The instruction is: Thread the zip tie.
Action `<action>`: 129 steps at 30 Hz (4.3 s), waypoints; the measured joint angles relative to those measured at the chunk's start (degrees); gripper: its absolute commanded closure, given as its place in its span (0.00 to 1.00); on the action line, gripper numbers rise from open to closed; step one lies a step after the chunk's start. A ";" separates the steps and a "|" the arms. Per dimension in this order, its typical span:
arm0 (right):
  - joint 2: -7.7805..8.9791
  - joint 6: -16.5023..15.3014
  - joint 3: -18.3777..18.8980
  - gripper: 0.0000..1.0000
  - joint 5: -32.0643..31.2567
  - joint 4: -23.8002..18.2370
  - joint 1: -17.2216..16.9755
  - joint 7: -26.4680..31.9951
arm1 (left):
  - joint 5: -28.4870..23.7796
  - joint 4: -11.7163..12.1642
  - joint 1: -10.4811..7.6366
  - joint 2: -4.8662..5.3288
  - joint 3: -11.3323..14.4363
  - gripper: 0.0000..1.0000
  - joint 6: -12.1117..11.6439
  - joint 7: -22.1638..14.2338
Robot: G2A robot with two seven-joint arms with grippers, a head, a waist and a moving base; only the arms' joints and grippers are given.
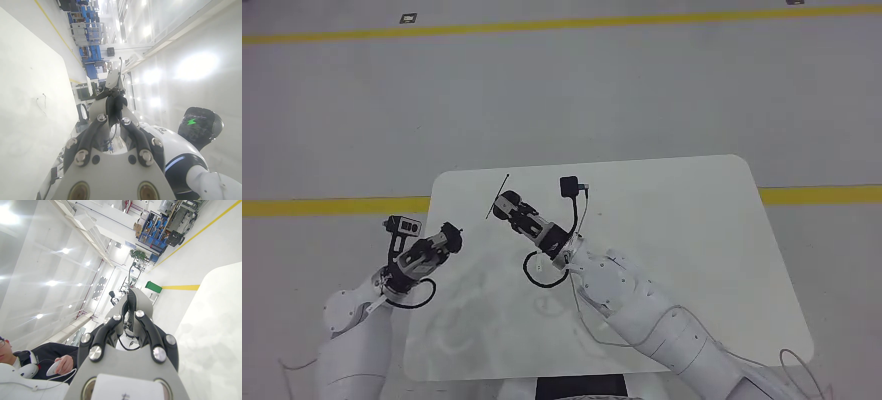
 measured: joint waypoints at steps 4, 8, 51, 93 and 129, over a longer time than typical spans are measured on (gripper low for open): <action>0.00 0.00 0.00 1.00 0.00 0.00 0.00 0.00 | 2.23 -2.29 -0.56 -0.60 -0.43 1.00 0.00 0.59; 0.00 0.00 0.00 1.00 0.00 0.00 0.00 0.00 | 5.22 -4.07 -1.42 -1.64 -1.39 1.00 0.00 0.24; -2.70 5.87 -2.78 1.00 -25.06 -2.01 -2.68 -20.02 | 11.65 -8.49 -1.15 -3.61 -0.49 1.00 0.00 8.32; -5.26 13.22 -3.08 1.00 -39.90 -0.81 -3.27 -24.70 | 13.53 -10.17 -1.19 -3.16 3.13 1.00 0.00 14.58; -7.72 14.61 -1.79 1.00 -45.34 2.03 -3.35 -26.87 | 13.54 -10.17 -1.19 -3.16 3.13 1.00 0.00 14.58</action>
